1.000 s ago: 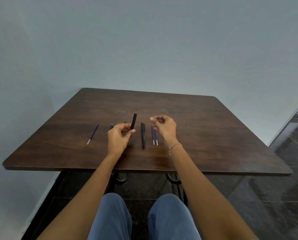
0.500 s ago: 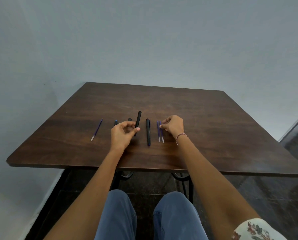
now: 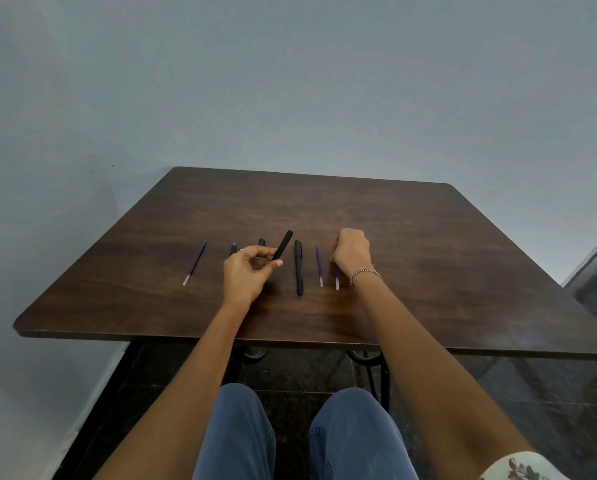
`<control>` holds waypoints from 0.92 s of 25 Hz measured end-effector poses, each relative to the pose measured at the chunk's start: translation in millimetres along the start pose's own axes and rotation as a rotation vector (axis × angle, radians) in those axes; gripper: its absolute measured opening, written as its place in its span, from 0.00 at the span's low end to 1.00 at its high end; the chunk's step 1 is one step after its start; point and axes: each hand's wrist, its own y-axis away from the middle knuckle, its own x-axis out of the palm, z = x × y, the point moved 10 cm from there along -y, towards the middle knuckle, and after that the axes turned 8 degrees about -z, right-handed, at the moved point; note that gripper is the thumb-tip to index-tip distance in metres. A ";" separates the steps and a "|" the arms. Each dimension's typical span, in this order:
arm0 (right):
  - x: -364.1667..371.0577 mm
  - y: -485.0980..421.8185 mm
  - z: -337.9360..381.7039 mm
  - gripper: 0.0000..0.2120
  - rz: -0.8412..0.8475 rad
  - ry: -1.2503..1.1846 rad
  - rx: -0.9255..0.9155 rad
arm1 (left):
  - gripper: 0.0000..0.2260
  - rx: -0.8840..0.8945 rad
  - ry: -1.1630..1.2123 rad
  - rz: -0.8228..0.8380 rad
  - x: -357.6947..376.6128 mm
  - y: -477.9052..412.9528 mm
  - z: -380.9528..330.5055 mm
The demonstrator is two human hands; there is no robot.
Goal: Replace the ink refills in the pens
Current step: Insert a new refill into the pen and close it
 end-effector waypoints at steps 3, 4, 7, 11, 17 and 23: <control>-1.5 -0.8 -5.4 0.06 -0.016 -0.033 0.036 | 0.11 0.013 -0.014 0.001 0.2 0.1 -1.1; 0.8 -1.7 -10.7 0.06 -0.002 -0.079 0.069 | 0.11 0.018 -0.015 0.001 0.3 0.4 -1.6; 12.6 -0.2 -34.1 0.11 0.091 -0.565 0.298 | 0.10 0.045 -0.028 -0.003 -0.1 1.3 -5.0; 16.5 13.3 -44.1 0.13 0.079 -1.254 0.498 | 0.11 0.081 -0.061 0.009 1.4 1.9 -9.0; 18.0 36.5 -31.8 0.10 -0.002 -1.774 0.492 | 0.11 0.119 -0.119 0.020 3.7 3.0 -11.4; 4.6 39.7 -31.7 0.10 -0.143 -1.917 0.348 | 0.11 0.150 -0.146 0.060 7.9 3.5 -13.5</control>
